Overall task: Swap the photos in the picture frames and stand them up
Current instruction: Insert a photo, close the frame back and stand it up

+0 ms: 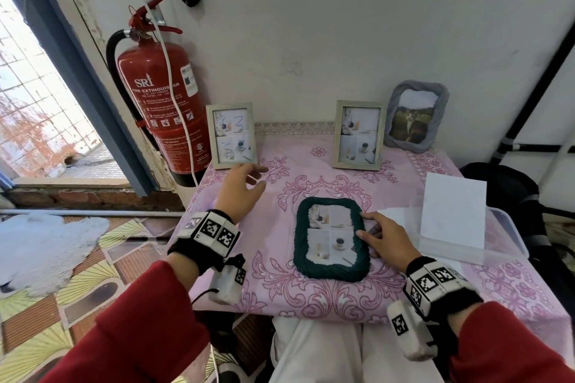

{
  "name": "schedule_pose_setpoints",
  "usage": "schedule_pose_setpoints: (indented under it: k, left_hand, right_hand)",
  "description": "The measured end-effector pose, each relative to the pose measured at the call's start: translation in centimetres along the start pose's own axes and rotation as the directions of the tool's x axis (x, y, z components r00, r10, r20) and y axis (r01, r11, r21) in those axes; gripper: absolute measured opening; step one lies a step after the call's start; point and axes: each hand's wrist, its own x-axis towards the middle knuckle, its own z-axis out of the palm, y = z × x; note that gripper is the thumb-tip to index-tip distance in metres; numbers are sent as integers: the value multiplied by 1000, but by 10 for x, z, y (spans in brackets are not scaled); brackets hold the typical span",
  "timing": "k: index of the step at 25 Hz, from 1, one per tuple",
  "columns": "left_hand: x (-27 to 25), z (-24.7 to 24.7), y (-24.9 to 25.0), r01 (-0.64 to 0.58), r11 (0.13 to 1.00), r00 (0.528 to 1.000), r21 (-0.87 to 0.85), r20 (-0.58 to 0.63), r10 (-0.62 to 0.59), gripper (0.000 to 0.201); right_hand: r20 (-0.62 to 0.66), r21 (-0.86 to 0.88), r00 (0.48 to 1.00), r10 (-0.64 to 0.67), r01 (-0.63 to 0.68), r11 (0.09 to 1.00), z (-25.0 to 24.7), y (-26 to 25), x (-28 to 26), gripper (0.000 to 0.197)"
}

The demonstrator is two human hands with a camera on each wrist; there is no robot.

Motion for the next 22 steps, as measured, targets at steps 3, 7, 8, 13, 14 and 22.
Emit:
schedule_pose_setpoints:
  k: [3, 7, 8, 13, 14, 22]
  left_hand:
    - [-5, 30, 9, 83, 995, 989, -58, 129, -75, 27]
    - [-13, 68, 3, 327, 942, 878, 82, 341, -335, 46]
    - [-15, 75, 1, 367, 924, 850, 109, 365, -380, 52]
    - [-25, 93, -10, 405, 914, 868, 23, 305, -392, 64]
    - [-25, 93, -13, 415, 910, 867, -4, 304, -395, 63]
    - [-27, 89, -5, 612, 654, 784, -445, 449, -428, 56]
  right_hand:
    - [0, -4, 1000, -1, 1, 1000, 0, 1, 0, 43]
    - [-2, -14, 1000, 5, -5, 1000, 1, 1, 0, 44]
    - [-2, -18, 1000, 6, -6, 1000, 1, 1, 0, 44]
    - [-5, -28, 1000, -3, 3, 1000, 0, 0, -2, 45]
    - [-7, -29, 1000, -8, 8, 1000, 1, 0, -3, 44]
    - [-19, -28, 1000, 5, -6, 1000, 0, 0, -5, 46]
